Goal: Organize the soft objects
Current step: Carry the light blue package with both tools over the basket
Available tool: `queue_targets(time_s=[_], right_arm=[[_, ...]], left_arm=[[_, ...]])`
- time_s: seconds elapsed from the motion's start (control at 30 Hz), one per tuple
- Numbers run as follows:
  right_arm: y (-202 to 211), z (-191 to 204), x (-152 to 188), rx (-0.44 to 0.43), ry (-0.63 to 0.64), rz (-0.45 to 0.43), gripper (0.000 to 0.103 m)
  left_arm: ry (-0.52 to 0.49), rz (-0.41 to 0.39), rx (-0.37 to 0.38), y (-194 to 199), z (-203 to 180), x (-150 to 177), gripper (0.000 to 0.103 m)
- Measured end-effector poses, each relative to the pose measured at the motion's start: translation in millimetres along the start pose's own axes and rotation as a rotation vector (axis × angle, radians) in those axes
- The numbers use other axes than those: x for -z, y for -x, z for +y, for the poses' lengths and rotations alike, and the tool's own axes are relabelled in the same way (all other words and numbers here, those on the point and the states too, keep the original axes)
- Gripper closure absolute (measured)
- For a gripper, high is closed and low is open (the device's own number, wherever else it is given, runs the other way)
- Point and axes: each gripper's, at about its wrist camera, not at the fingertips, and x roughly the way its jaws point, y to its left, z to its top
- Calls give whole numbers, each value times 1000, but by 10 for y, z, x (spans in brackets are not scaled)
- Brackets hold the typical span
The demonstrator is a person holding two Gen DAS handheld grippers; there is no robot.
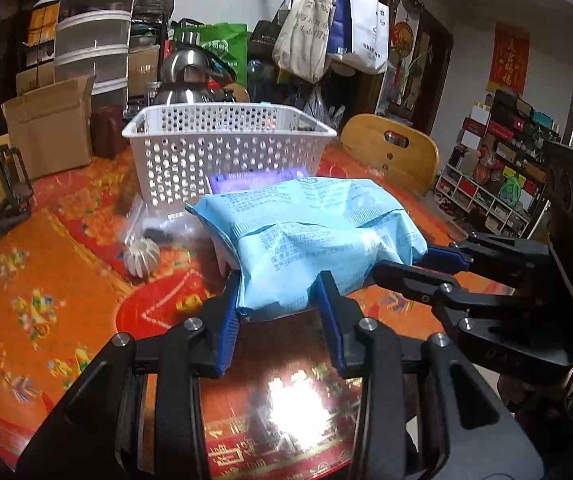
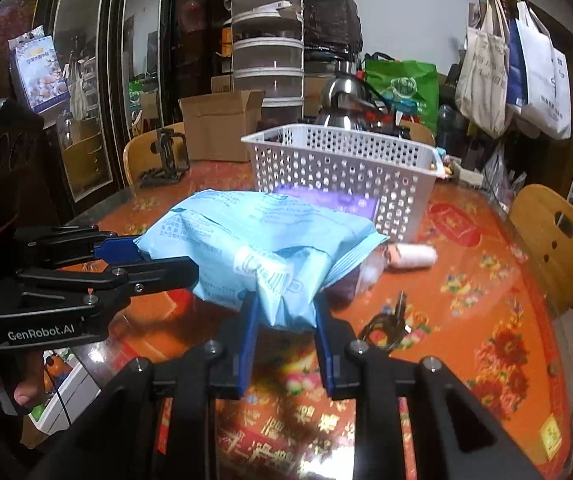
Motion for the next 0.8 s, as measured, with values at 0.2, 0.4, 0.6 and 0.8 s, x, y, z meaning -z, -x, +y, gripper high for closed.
queue_targets(time_s=[0.2,0.4,0.6,0.8], right_arm=[[-20,-71,-270,1,3,-22,78],[-87,-234,-599,18,1,-46,78],[-269,-503,-1067,28,-4,-65,78],[-544,-794,-1552,27,-14,-64,78]], left_arm=[[-10,-24,-14,3,24,-322,69],[-31,-47,-13,-144,50,-785,69],[-46,-64,-14,-392,140,-1394,69],[-61,-62,-30,-809,274,-2046,69]])
